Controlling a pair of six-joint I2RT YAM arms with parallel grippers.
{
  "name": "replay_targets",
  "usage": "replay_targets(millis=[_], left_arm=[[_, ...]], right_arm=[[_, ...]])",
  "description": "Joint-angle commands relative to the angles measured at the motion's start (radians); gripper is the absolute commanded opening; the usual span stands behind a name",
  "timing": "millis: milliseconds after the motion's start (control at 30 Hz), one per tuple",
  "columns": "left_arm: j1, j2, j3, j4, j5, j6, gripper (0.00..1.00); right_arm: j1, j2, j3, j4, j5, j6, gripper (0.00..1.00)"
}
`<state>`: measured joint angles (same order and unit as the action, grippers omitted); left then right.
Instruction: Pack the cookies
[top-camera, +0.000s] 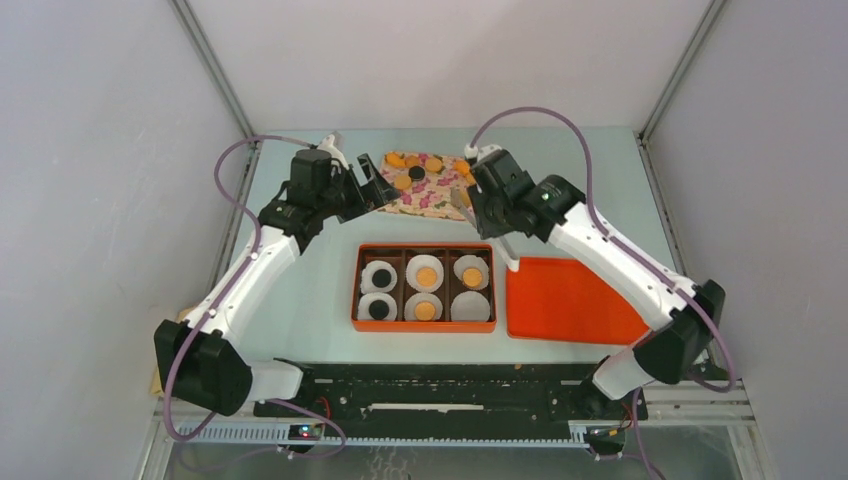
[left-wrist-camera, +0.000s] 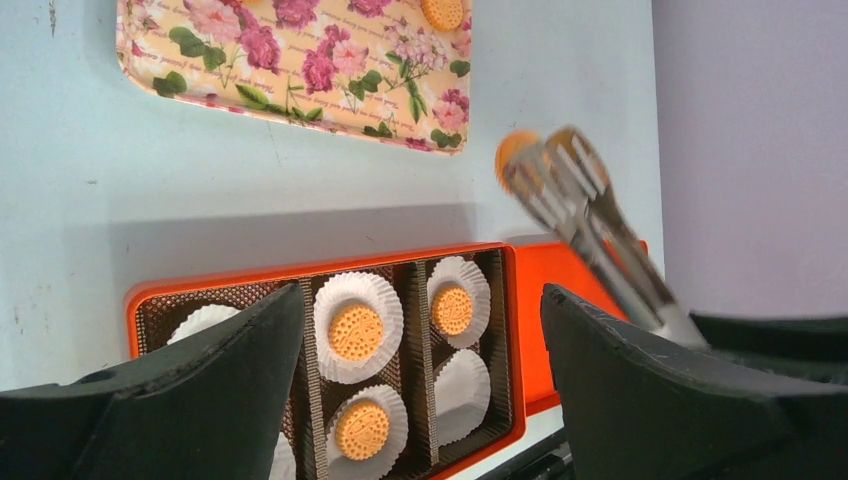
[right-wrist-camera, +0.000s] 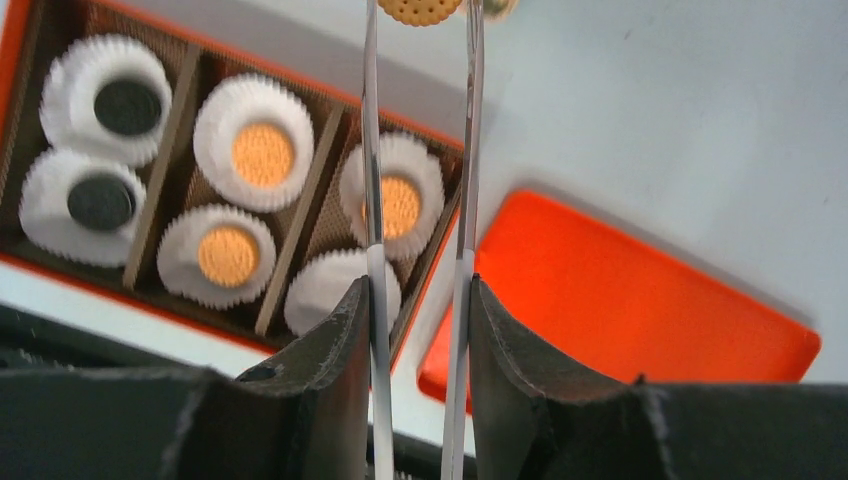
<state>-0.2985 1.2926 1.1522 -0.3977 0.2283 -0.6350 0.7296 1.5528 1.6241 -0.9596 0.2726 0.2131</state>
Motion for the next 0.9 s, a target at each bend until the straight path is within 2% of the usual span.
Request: replay_targets(millis=[0, 267, 500, 867], left_arm=[[0.007, -0.003, 0.017, 0.038, 0.006, -0.019, 0.92], [-0.005, -0.001, 0.015, 0.043, 0.018, -0.022, 0.92], [-0.026, -0.002, 0.008, 0.046, 0.017, -0.025, 0.92], [-0.032, -0.027, -0.014, 0.053, 0.019, -0.017, 0.92]], right_arm=[[0.085, -0.130, -0.113, -0.049, -0.007, 0.060, 0.15], [0.271, -0.268, -0.258, -0.208, -0.019, 0.240, 0.15], [0.416, -0.283, -0.296, -0.289, -0.027, 0.369, 0.15], [0.470, -0.250, -0.329, -0.324, 0.039, 0.443, 0.15]])
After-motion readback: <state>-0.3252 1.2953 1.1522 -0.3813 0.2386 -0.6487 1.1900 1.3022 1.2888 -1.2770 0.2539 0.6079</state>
